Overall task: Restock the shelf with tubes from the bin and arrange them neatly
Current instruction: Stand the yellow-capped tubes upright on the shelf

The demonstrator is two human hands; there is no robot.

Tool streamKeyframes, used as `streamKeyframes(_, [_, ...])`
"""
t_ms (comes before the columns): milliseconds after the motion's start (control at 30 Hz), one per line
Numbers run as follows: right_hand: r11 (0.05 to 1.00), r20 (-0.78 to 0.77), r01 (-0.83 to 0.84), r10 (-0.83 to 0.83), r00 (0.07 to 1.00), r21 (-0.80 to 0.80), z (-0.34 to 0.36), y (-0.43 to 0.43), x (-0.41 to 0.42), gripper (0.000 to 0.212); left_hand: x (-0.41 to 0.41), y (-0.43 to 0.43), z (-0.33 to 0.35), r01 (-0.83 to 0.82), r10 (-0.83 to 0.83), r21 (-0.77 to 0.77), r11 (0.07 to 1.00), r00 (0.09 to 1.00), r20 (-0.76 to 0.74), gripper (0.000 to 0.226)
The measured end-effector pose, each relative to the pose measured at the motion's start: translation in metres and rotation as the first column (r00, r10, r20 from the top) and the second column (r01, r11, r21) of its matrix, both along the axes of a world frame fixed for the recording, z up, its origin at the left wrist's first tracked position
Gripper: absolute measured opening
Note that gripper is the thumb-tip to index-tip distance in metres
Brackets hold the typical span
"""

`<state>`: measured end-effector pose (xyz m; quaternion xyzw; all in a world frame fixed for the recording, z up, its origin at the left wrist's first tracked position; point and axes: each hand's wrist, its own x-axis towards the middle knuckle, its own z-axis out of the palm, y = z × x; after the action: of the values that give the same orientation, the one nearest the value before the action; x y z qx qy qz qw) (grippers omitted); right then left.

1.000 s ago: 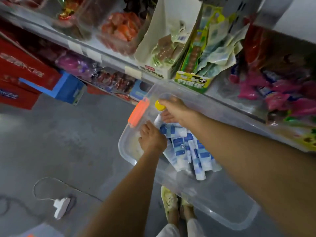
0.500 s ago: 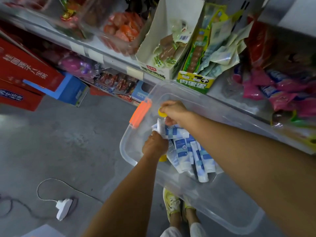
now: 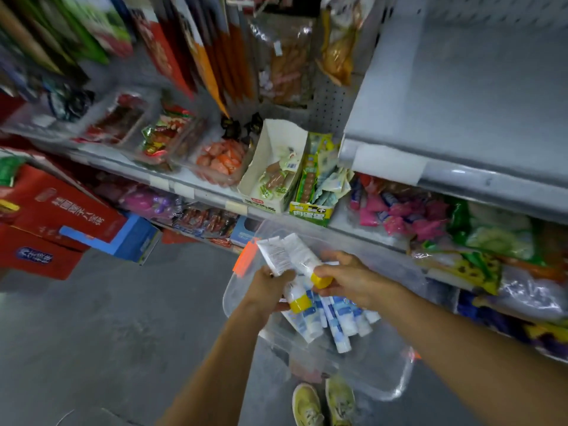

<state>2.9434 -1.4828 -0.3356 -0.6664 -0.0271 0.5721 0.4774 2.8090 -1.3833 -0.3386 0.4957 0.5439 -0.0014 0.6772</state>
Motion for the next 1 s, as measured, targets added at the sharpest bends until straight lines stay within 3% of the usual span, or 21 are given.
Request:
streamKeyframes(133, [0.990, -0.038, 0.044, -0.039, 0.998, 0.131, 0.057, -0.025, 0.001, 0.030, 0.003, -0.014, 0.057, -0.005, 0.000, 0.033, 0.999, 0.989, 0.150, 0.018])
streamKeyframes(300, [0.972, 0.040, 0.000, -0.010, 0.999, 0.233, 0.129, -0.056, 0.012, 0.016, 0.016, -0.023, 0.132, 0.083, -0.114, 0.116, 0.990, 0.951, 0.287, 0.021])
streamKeyframes(367, [0.970, 0.054, -0.014, 0.001, 0.999, 0.245, 0.154, -0.063, 0.016, 0.023, 0.025, -0.027, 0.161, 0.094, -0.143, 0.166, 0.982, 0.938, 0.317, 0.019])
streamKeyframes(433, [0.973, 0.070, -0.036, 0.020, 0.997, 0.228, 0.179, -0.069, 0.018, 0.015, 0.033, -0.033, 0.187, 0.100, -0.170, 0.211, 0.972, 0.923, 0.347, 0.018])
streamKeyframes(567, [0.970, 0.096, 0.004, -0.029, 0.995, 0.243, 0.214, -0.084, 0.025, 0.028, 0.042, -0.048, 0.228, 0.121, -0.242, 0.290, 0.949, 0.871, 0.427, 0.018])
streamKeyframes(733, [0.974, 0.303, 0.000, -0.070, 0.950, 0.227, 0.247, -0.102, 0.025, 0.020, 0.047, -0.064, 0.261, 0.165, -0.335, 0.369, 0.915, 0.821, 0.463, 0.022])
streamKeyframes(833, [0.966, 0.453, 0.011, -0.131, 0.882, 0.257, 0.258, -0.113, 0.028, 0.033, 0.053, -0.076, 0.279, 0.157, -0.362, 0.407, 0.900, 0.788, 0.497, 0.021])
streamKeyframes(1000, [0.888, 0.325, 0.124, -0.288, 0.901, 0.444, 0.283, -0.143, 0.040, 0.020, 0.070, -0.100, 0.313, 0.033, -0.238, 0.333, 0.943, 0.766, 0.598, 0.028])
